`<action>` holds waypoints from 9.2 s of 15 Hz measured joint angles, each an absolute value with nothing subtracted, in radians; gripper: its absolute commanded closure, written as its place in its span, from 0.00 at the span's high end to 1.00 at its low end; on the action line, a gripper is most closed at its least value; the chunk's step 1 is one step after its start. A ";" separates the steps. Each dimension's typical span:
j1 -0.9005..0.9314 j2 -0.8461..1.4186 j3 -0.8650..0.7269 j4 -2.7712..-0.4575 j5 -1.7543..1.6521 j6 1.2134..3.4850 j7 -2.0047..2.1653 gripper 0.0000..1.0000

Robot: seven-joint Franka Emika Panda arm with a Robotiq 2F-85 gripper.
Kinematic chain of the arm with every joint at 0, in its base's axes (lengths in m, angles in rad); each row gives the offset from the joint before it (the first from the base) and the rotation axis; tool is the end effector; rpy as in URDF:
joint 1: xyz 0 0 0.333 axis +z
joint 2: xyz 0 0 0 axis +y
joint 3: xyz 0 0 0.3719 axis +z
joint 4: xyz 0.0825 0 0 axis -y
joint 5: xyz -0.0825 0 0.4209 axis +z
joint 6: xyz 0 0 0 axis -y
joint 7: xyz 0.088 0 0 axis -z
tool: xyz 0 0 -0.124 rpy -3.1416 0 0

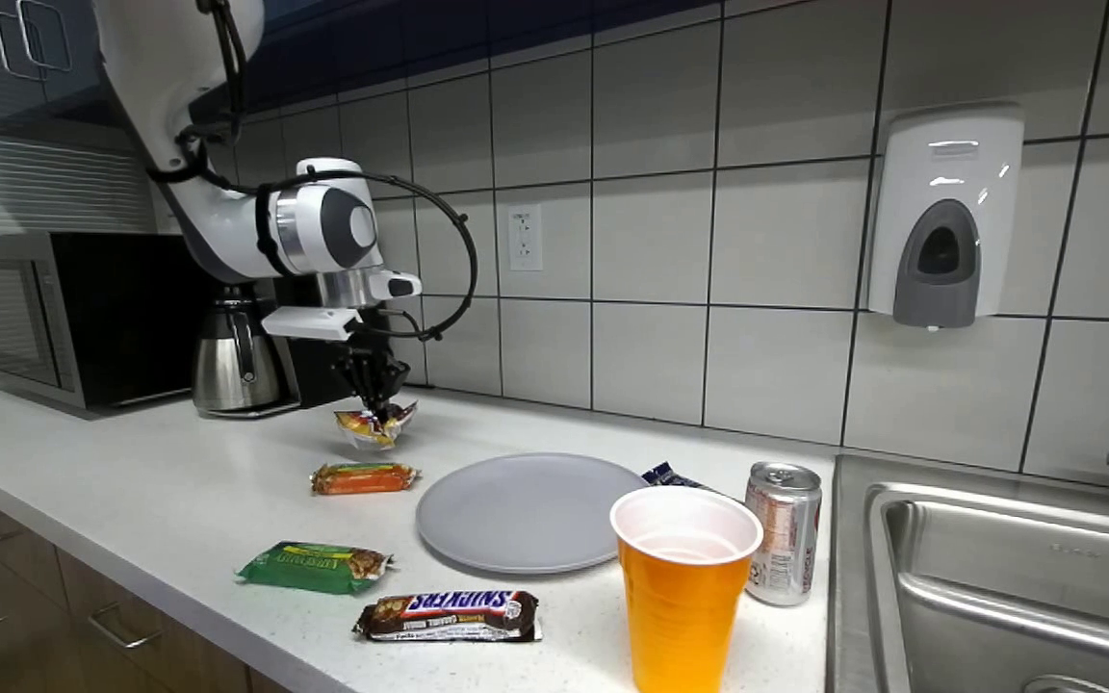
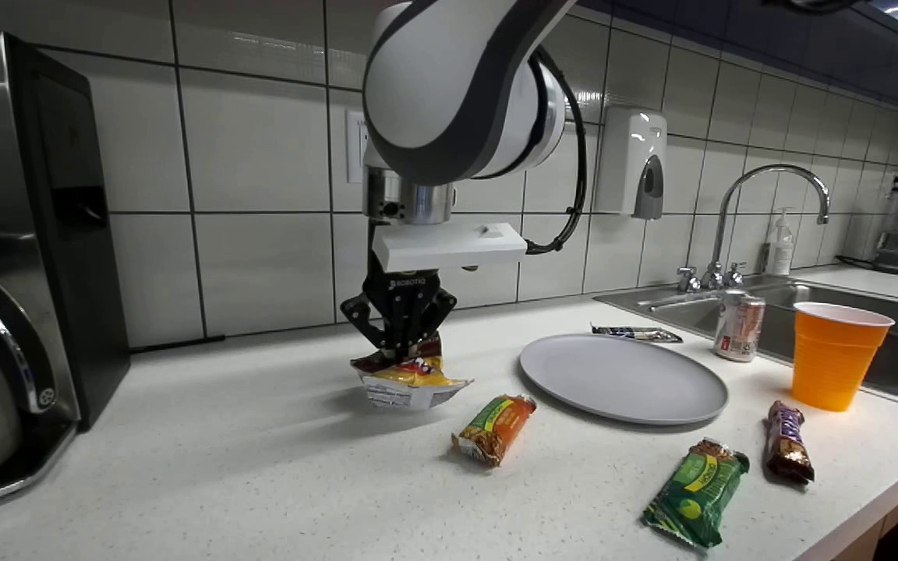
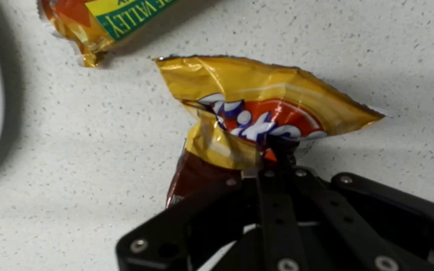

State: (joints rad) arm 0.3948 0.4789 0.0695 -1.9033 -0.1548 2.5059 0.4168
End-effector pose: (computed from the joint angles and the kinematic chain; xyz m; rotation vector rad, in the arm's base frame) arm 0.6248 0.3088 0.2651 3.1162 0.2444 0.2238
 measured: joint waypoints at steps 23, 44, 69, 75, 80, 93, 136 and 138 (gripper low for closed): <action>0.417 0.600 0.034 -1.744 -0.154 2.497 0.422 1.00; 0.408 0.371 0.018 -2.037 -0.152 2.468 0.540 1.00; 0.378 0.239 0.046 -2.230 -0.128 2.419 0.993 1.00; 0.364 0.259 0.046 -2.229 -0.092 2.422 1.042 1.00; 0.363 0.287 0.047 -2.210 -0.064 2.423 1.058 1.00; 0.354 0.369 0.047 -2.128 -0.055 2.423 1.074 1.00; 0.338 0.334 0.045 -2.137 -0.031 2.423 1.091 0.17; 0.337 0.314 0.045 -2.147 -0.031 2.423 1.091 0.17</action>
State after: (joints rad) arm 0.3370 0.3140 0.0454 -2.1471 -0.0314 2.4227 1.0909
